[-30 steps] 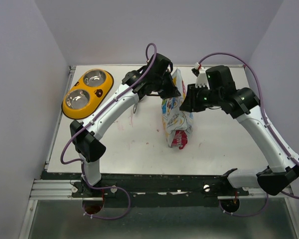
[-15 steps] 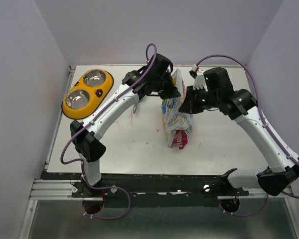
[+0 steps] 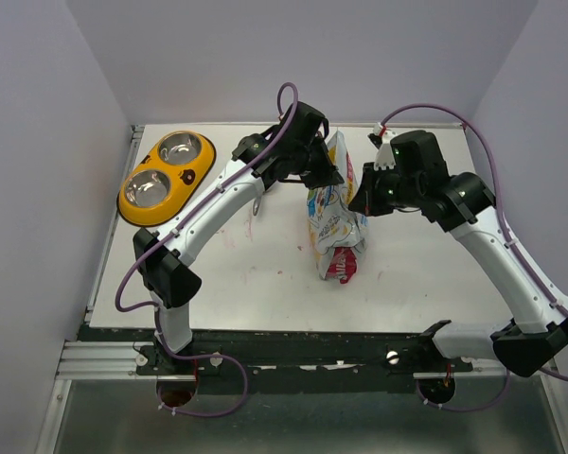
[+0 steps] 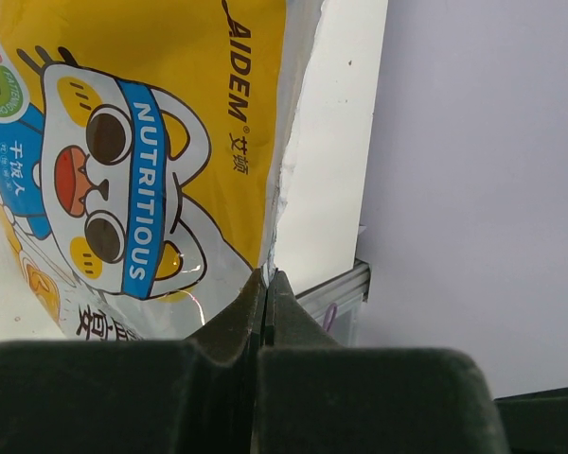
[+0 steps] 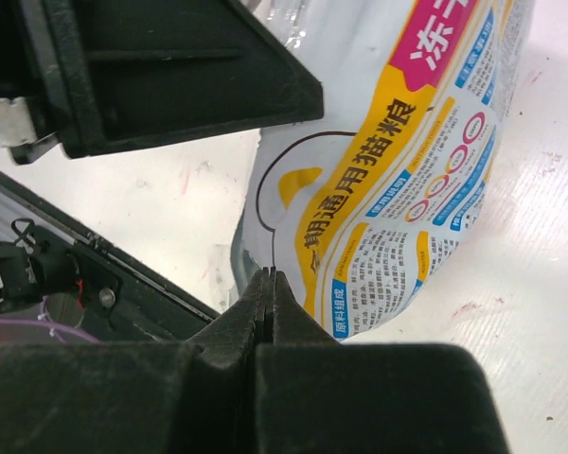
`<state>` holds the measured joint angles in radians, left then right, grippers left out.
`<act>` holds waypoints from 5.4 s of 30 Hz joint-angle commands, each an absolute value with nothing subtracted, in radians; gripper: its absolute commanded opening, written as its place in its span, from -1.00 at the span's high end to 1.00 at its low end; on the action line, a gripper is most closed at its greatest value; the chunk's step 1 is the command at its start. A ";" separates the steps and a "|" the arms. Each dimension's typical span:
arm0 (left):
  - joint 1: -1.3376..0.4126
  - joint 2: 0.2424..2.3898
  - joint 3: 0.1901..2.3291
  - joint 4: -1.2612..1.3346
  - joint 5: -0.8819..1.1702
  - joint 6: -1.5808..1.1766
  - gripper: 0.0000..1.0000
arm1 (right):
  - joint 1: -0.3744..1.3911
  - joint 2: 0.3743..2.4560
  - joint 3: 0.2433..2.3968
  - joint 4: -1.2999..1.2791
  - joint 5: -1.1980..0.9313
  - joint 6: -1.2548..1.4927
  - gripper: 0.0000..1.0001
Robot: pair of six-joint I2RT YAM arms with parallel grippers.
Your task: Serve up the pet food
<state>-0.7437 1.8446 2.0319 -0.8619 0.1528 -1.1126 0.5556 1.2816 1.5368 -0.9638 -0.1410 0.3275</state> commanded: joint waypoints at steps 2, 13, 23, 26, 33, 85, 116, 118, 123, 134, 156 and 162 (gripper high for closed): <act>-0.746 1.816 2.068 -0.842 0.193 -1.121 1.00 | 0.551 1.276 1.485 -0.994 -0.064 0.396 0.99; -0.747 1.819 2.077 -0.844 0.201 -1.137 1.00 | 0.557 1.289 1.485 -1.008 -0.172 0.325 0.78; -0.747 1.825 2.089 -0.845 0.209 -1.140 1.00 | 0.640 1.298 1.448 -1.025 -0.028 0.235 0.52; -0.747 1.827 2.086 -0.842 0.210 -1.144 1.00 | 0.670 1.324 1.448 -0.996 0.060 0.218 0.44; -0.747 1.821 2.086 -0.848 0.209 -1.140 1.00 | 0.742 1.425 1.560 -0.980 0.274 0.277 0.57; -0.876 1.790 1.979 -0.899 -0.021 -0.850 0.30 | 0.742 1.212 1.367 -0.684 0.081 0.480 0.99; -0.831 1.669 1.931 -0.913 -0.002 -0.908 1.00 | 0.736 1.439 1.641 -0.867 0.397 0.394 0.34; -0.831 1.666 1.928 -0.910 -0.002 -0.910 1.00 | 0.736 1.483 1.681 -0.888 0.411 0.370 0.34; -0.831 1.660 1.937 -0.925 -0.015 -0.913 1.00 | 0.738 1.542 1.742 -0.968 0.541 0.353 0.34; -0.833 1.670 1.948 -0.916 -0.003 -0.936 1.00 | 0.735 1.523 1.704 -1.072 0.580 0.514 -0.15; -0.830 1.698 1.999 -0.963 -0.121 -0.908 0.78 | 0.732 1.520 1.753 -1.091 0.570 0.470 0.99; -0.824 1.775 2.085 -0.988 -0.130 -0.865 0.23 | 0.733 1.486 1.746 -1.038 0.488 0.451 0.99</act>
